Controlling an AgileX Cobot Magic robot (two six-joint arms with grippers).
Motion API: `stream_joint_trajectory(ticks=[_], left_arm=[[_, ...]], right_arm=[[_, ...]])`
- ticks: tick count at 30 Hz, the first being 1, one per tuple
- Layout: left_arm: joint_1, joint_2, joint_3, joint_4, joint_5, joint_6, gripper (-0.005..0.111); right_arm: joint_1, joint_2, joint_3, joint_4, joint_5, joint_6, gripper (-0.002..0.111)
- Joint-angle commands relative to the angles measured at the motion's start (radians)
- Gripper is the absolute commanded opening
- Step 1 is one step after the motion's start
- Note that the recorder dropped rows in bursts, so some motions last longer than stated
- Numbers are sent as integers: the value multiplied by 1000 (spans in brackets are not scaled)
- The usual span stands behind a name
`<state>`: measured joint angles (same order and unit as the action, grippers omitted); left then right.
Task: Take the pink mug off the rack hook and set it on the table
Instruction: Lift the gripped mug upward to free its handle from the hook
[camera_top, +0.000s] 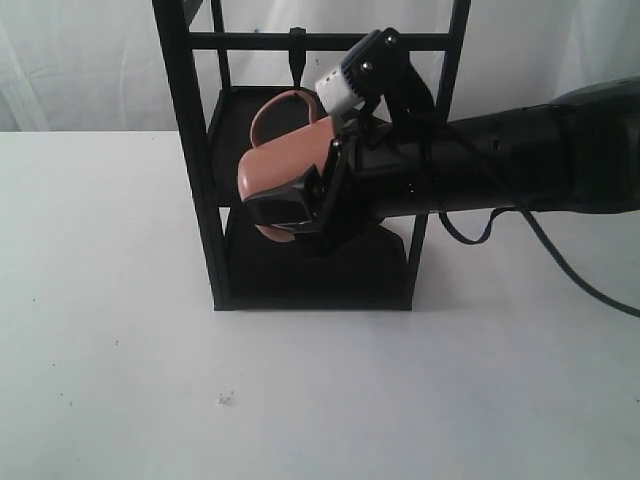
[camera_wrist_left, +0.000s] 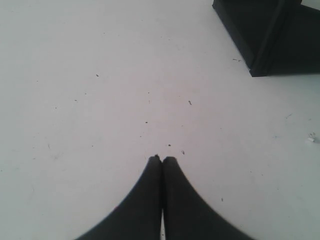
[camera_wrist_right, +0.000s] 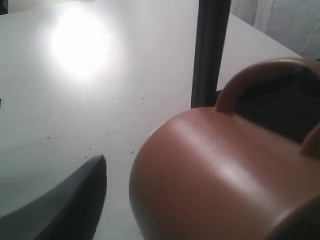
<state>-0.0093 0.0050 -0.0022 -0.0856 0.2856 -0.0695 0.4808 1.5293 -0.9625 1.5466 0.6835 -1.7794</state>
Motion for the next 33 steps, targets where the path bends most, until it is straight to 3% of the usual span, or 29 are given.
stream_joint_trajectory(ticks=[1, 25, 33], left_arm=[[-2, -5, 2, -9, -1, 0, 0], [-2, -5, 2, -9, -1, 0, 0], [-2, -5, 2, -9, -1, 0, 0]], right_arm=[[1, -2, -3, 18, -5, -1, 57], [1, 33, -3, 18, -7, 5, 57], [1, 33, -3, 18, 4, 5, 44]])
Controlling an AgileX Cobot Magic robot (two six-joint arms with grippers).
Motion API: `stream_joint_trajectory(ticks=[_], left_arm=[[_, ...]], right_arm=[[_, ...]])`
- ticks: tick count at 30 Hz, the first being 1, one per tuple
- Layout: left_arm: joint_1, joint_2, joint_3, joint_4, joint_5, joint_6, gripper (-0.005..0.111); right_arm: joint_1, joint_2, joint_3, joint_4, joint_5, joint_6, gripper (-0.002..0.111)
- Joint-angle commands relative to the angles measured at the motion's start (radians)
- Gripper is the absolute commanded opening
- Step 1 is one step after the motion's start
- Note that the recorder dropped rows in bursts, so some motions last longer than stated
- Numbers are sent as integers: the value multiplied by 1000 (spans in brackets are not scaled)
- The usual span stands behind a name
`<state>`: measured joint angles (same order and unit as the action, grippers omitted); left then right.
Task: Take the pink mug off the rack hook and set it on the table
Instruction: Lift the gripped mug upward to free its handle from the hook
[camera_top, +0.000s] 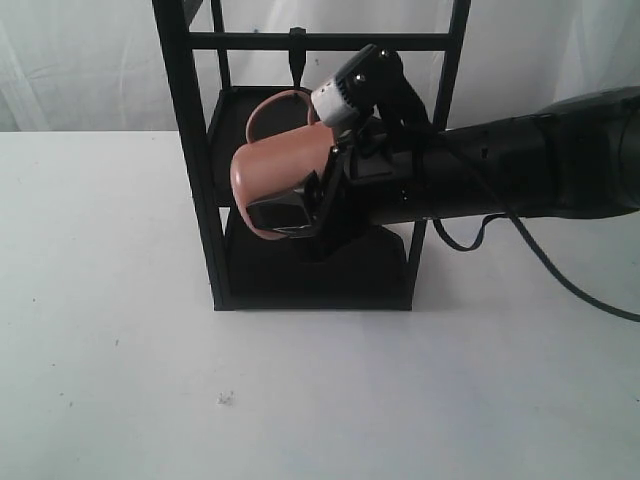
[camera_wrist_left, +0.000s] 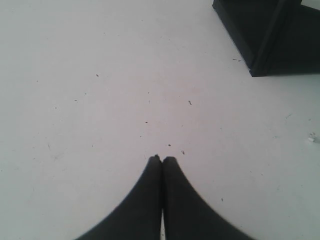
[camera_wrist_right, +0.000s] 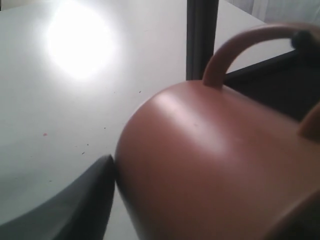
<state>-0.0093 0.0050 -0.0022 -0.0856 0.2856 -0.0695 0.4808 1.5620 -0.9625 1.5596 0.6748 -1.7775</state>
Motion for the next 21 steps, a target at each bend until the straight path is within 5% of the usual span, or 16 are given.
stream_joint_trajectory(ticks=[1, 8, 13, 21], left_arm=[[-2, -5, 2, -9, -1, 0, 0], [-2, -5, 2, -9, -1, 0, 0], [-2, -5, 2, -9, -1, 0, 0], [-2, -5, 2, -9, -1, 0, 0]], right_arm=[[1, 1, -3, 5, 13, 2, 43], [1, 1, -3, 5, 15, -5, 30], [1, -7, -3, 7, 15, -31, 0], [1, -15, -3, 10, 20, -78, 0]])
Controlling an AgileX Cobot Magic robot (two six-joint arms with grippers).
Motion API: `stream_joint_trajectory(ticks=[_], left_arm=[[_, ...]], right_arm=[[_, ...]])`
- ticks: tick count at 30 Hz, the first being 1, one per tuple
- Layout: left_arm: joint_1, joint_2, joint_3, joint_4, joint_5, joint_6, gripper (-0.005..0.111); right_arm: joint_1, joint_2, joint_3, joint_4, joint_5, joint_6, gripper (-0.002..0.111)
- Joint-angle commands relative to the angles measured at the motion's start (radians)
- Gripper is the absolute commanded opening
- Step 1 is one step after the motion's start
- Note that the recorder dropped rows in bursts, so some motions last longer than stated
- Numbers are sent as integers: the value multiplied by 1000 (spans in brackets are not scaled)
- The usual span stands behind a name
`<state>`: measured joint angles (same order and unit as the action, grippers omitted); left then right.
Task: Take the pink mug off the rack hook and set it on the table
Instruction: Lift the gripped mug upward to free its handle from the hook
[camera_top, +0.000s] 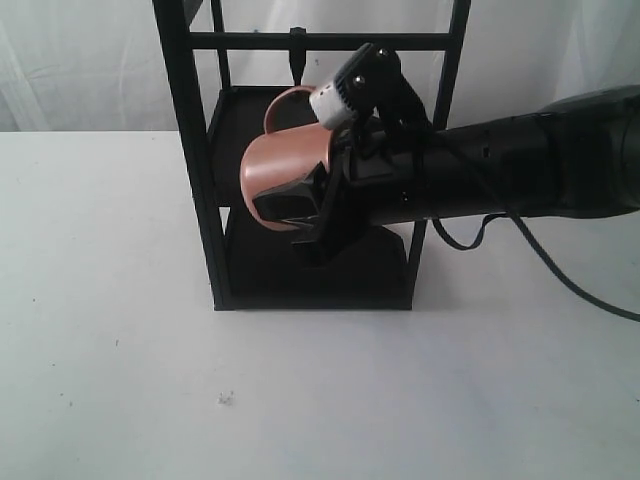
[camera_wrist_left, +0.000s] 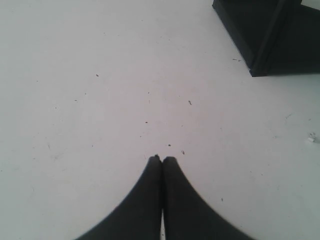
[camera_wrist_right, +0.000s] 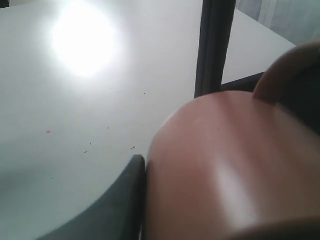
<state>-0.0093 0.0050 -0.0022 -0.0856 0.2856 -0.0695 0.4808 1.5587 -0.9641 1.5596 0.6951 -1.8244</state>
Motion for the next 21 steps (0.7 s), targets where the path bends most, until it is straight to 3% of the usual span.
stream_joint_trajectory(ticks=[1, 21], left_arm=[[-2, -5, 2, -9, -1, 0, 0], [-2, -5, 2, -9, -1, 0, 0]], right_arm=[[1, -12, -2, 15, 1, -32, 0], [1, -25, -56, 13, 50, -28, 0]])
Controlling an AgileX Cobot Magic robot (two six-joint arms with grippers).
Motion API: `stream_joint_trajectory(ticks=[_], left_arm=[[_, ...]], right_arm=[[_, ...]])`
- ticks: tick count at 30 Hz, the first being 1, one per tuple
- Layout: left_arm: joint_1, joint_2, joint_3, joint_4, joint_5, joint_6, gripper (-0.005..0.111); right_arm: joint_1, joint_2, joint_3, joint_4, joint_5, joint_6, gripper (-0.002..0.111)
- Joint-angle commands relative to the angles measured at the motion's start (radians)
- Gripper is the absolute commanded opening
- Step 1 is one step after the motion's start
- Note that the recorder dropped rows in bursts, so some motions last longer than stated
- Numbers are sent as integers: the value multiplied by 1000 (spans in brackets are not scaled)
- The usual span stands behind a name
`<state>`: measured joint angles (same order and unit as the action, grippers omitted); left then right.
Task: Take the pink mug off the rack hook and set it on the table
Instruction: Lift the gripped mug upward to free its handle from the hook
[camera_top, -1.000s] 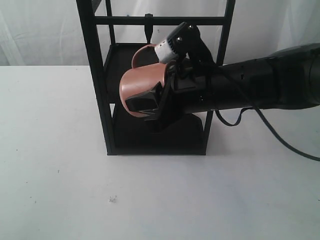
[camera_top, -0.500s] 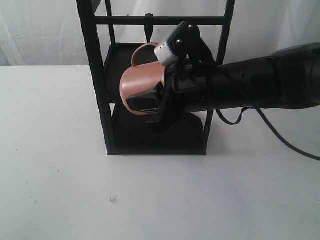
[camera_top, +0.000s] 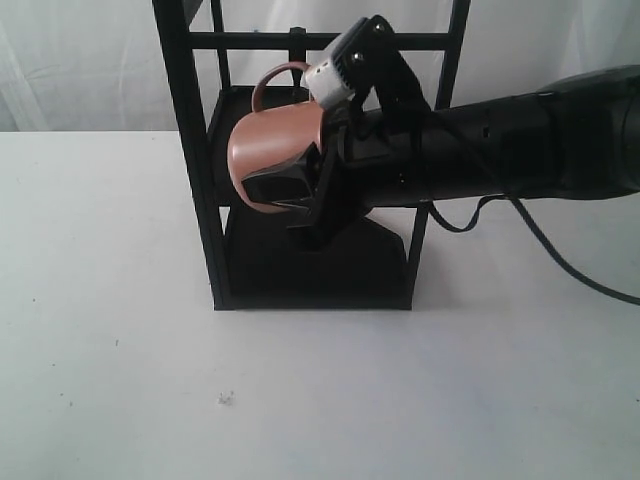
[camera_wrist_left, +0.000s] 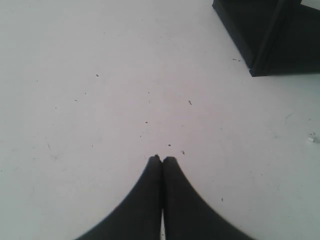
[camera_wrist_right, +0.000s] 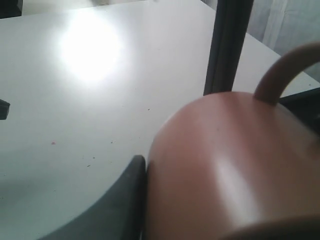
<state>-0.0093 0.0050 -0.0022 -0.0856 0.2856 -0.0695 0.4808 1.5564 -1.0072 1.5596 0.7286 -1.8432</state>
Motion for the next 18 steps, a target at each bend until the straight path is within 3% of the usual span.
stream_joint_trajectory(ticks=[1, 18], left_arm=[[-2, -5, 2, -9, -1, 0, 0], [-2, -5, 2, -9, -1, 0, 0]], right_arm=[[1, -25, -13, 9, 16, 1, 0], [1, -80, -13, -200, 70, 162, 0]])
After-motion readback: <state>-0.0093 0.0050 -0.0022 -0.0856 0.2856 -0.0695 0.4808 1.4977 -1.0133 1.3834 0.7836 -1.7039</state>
